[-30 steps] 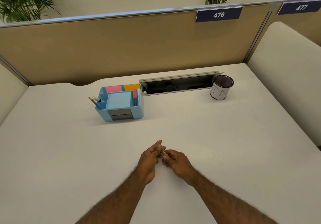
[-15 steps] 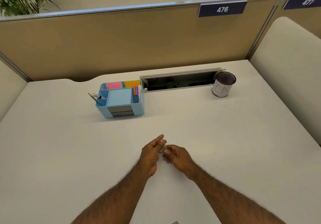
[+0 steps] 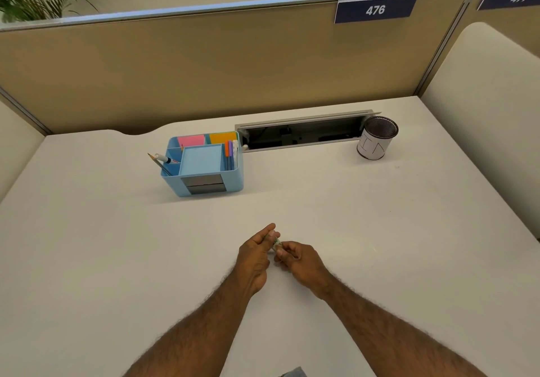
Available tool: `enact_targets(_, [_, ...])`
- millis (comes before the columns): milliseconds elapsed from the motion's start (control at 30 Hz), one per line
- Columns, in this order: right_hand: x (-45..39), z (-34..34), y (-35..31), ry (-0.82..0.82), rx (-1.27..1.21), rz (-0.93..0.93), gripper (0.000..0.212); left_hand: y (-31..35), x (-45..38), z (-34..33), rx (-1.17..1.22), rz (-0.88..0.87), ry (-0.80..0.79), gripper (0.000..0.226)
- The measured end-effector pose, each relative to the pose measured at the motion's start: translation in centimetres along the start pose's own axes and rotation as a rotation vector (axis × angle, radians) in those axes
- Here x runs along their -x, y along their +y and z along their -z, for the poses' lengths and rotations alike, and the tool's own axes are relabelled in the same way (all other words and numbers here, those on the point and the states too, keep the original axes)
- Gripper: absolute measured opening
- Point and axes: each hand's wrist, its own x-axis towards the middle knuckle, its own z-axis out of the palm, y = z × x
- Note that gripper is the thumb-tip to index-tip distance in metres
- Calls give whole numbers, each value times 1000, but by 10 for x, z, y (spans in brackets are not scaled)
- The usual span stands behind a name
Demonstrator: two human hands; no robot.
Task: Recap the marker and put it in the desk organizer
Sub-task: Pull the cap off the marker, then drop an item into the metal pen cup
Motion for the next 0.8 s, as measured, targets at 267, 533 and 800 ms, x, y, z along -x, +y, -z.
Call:
enact_targets(267, [-3, 2, 7, 0, 10, -29, 23, 11, -9, 7, 100, 139, 25, 23])
enact_targets(533, [-9, 13, 9, 27, -160, -105, 17, 12, -22, 14, 224, 169, 92, 34])
enact_targets(800, [-61, 115, -36, 520, -450, 105, 30, 30, -44, 17, 166, 170, 94, 33])
